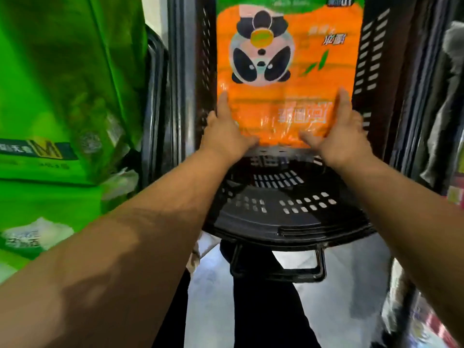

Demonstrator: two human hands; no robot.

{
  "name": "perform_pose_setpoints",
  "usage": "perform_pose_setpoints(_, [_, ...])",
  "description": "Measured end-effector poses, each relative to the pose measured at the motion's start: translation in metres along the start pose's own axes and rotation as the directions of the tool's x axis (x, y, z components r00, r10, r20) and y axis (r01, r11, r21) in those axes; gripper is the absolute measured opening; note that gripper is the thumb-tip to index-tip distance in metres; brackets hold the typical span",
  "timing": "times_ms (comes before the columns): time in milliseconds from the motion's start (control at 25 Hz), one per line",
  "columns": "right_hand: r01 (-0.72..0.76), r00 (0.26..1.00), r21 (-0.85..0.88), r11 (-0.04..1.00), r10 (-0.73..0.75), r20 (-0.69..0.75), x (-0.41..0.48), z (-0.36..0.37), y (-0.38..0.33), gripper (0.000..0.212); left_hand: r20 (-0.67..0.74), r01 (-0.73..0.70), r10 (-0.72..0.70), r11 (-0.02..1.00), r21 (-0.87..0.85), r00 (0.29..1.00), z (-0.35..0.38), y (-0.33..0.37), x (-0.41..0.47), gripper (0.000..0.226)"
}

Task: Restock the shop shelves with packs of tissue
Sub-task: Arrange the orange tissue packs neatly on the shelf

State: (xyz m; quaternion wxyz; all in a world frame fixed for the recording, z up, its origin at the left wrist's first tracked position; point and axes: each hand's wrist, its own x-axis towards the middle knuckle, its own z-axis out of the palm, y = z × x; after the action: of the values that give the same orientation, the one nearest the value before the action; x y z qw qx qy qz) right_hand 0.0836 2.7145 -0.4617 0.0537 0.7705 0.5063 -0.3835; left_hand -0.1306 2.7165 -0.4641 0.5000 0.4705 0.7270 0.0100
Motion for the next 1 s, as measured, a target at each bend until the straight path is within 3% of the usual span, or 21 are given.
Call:
perform_pose_setpoints(80, [0.044, 0.999, 0.196, 0.980, -0.041, -0.021, 0.005, 0.009, 0.012, 0.109, 0.003, -0.005, 0.005, 0.993, -0.116, 1.000, 0.010, -0.005, -0.001, 0.113])
perform_pose_setpoints(320, [0.139, 0.978, 0.406, 0.903, -0.062, -0.197, -0.043, -0.022, 0.010, 0.101, -0.145, -0.118, 0.094, 0.979, -0.167, 0.985, -0.006, -0.002, -0.055, 0.096])
perform_pose_setpoints(480, [0.255, 0.944, 0.513, 0.820, -0.095, -0.317, -0.089, -0.048, -0.010, 0.095, -0.385, -0.247, 0.137, 0.936, -0.252, 0.913, -0.039, 0.014, -0.092, 0.094])
perform_pose_setpoints(600, [0.318, 0.913, 0.601, 0.733, -0.066, -0.404, -0.116, -0.068, -0.040, 0.090, -0.474, -0.338, 0.150, 0.877, -0.341, 0.868, -0.074, 0.027, -0.107, 0.099])
perform_pose_setpoints(760, [0.440, 0.857, 0.638, 0.632, -0.083, -0.509, -0.154, -0.109, -0.077, 0.074, -0.487, -0.362, 0.150, 0.853, -0.377, 0.861, -0.109, 0.047, -0.151, 0.087])
perform_pose_setpoints(1000, [0.597, 0.784, 0.555, 0.579, -0.273, -0.558, -0.251, -0.178, -0.124, 0.068, -0.576, -0.431, 0.129, 0.795, -0.427, 0.807, -0.172, 0.071, -0.261, 0.080])
